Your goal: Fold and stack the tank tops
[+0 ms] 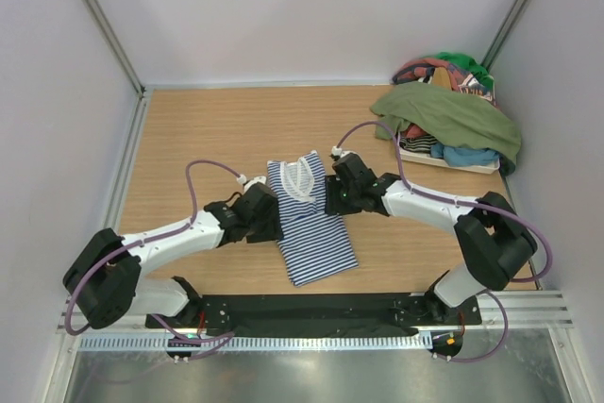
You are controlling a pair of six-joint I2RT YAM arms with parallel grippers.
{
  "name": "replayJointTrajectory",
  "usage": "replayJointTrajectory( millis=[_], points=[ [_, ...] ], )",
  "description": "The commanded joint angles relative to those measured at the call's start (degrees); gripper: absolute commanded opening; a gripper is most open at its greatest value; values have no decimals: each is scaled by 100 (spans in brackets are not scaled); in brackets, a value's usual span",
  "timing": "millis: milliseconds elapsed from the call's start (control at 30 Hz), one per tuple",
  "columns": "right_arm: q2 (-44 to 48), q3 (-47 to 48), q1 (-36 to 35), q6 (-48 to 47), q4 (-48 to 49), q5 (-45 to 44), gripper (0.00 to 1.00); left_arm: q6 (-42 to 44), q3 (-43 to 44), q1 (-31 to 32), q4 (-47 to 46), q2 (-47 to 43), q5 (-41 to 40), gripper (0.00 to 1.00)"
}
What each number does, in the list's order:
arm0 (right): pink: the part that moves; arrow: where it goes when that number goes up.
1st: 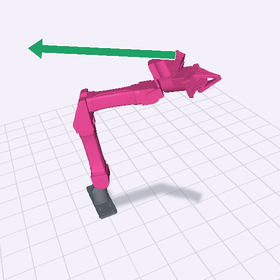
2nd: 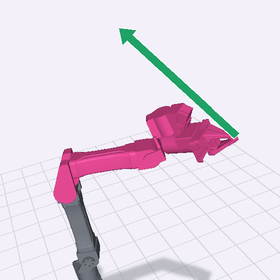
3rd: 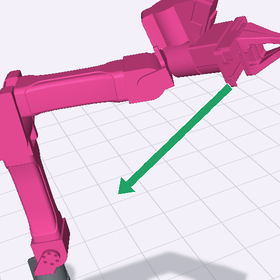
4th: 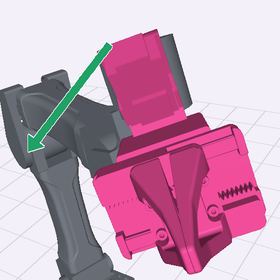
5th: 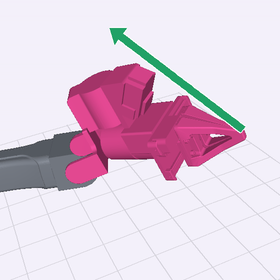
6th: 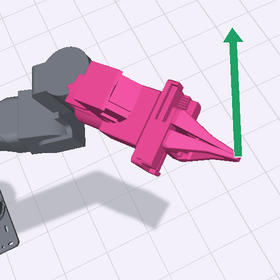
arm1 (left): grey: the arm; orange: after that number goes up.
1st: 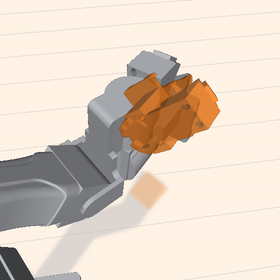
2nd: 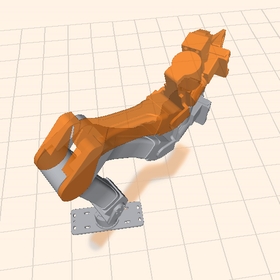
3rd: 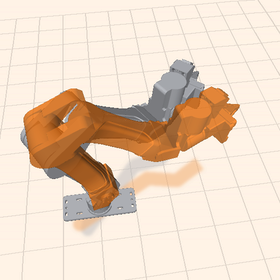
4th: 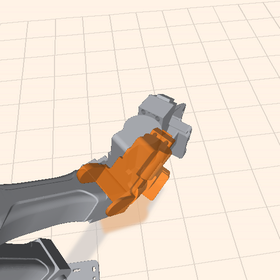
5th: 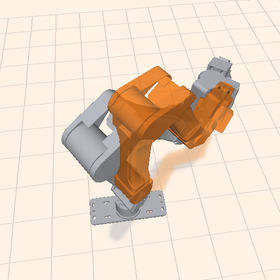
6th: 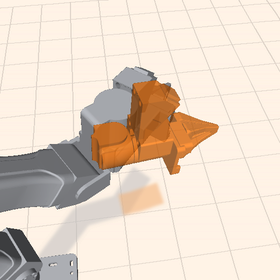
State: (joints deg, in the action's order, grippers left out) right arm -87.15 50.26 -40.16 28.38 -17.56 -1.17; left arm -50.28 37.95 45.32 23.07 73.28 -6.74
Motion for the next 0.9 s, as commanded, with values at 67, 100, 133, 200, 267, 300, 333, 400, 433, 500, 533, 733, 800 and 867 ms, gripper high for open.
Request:
replayJointTrajectory(
  millis=[67,100,133,200,267,300,333,400,433,500,533,733,800,867],
  points=[
    [-345,256,61,-166,429,302,47,106,247,-76,-540,266,164,50],
    [-381,265,70,-175,499,319,47,106,256,-76,-558,301,182,50],
    [-416,248,70,-166,517,328,47,115,265,-102,-575,345,191,46],
    [-513,265,87,-175,535,275,47,124,300,-120,-593,389,208,42],
    [-566,256,88,-210,543,258,46,133,318,-137,-593,433,200,39],
    [-609,256,88,-219,552,284,44,133,318,-138,-593,442,208,36],
    [-627,274,96,-236,543,301,37,133,318,-146,-593,442,208,34],
    [-636,283,88,-272,535,354,30,141,327,-138,-593,442,217,26],
    [-627,291,96,-280,517,363,22,141,327,-138,-593,433,209,24],
    [-610,335,88,-324,456,389,13,141,335,-146,-602,416,226,17],
    [-558,353,88,-333,429,398,1,159,353,-146,-602,398,235,10],
    [-40,327,96,-342,271,372,1,247,494,-146,-365,179,472,0],
    [84,327,88,-325,175,311,1,247,485,-146,-338,-14,490,0],
    [242,327,88,-307,95,232,1,256,485,-146,-329,-120,490,0]
  ],
)
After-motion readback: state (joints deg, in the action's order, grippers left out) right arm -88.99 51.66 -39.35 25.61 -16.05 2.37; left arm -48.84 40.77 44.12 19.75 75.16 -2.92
